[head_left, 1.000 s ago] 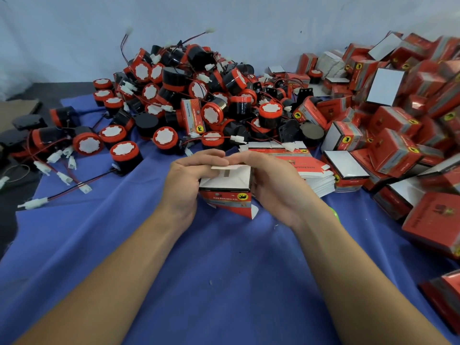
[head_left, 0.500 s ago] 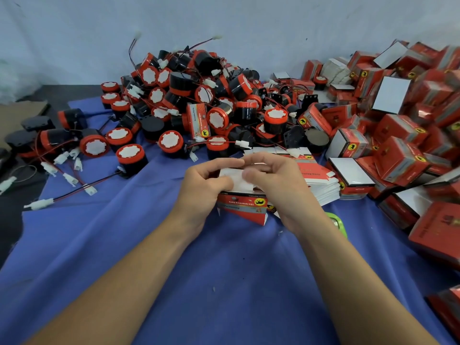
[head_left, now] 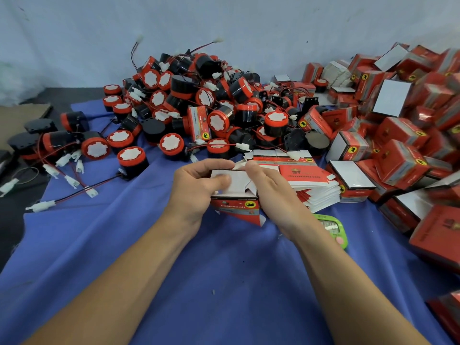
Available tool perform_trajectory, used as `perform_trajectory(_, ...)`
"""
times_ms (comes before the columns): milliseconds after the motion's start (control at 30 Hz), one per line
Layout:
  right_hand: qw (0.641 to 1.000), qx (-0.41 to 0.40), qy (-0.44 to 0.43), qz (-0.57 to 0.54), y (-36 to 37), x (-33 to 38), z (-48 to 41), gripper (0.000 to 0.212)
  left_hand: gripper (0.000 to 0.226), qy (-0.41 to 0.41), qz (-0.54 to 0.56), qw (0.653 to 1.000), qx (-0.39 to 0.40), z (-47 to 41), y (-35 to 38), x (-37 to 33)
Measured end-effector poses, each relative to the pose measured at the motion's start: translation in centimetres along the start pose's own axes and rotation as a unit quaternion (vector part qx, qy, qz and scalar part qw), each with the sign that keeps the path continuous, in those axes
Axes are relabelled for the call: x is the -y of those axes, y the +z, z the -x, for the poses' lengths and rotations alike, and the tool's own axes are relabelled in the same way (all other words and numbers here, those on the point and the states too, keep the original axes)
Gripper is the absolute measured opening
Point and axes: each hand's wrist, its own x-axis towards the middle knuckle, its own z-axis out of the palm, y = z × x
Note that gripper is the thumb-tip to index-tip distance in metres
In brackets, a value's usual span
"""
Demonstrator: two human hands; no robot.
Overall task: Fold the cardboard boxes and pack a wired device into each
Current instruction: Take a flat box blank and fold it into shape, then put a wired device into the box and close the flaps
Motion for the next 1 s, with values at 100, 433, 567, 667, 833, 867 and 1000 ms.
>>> perform_trajectory(100, 0.999, -0.006, -0.018, 0.029, 0.1, 0.0, 0.1, 0.062, 0.046, -0.03, 0.041, 0.998, 0.024, -0.3, -0.2, 0.0)
perform_trajectory(433, 0.995, -0.017, -0.103, 0.001, 0.7, 0.8, 0.2, 0.033, 0.022, -0.103, 0.217, 0.967, 0.082, -0.5, -2.0, -0.4)
perform_trajectory(567, 0.972, -0.043, -0.208, -0.099, 0.6, 1.1, 0.3, 0.031, 0.055, -0.086, 0.214, 0.973, 0.017, -0.9, -1.9, -0.9)
perform_trajectory(667, 0.948, -0.108, -0.282, 0.1, 1.1, 0.3, 0.2, 0.051, 0.066, -0.082, 0.179, 0.98, 0.025, -0.9, -2.1, -1.0)
perform_trajectory(833, 0.858, -0.164, -0.351, 0.337, 2.4, -1.2, -0.9, 0.054, 0.076, -0.101, 0.078, 0.98, 0.153, -0.8, -2.2, -0.2)
perform_trajectory(867, 0.856, -0.162, -0.352, 0.342, 2.2, -1.4, -1.1, 0.048, 0.077, -0.085, 0.018, 0.985, 0.147, -0.8, -2.1, 0.0)
perform_trajectory(1000, 0.885, -0.189, -0.313, 0.288, 1.4, -1.3, -1.5, 0.041, 0.068, -0.002, -0.319, 0.947, 0.049, -0.9, -2.0, 1.0)
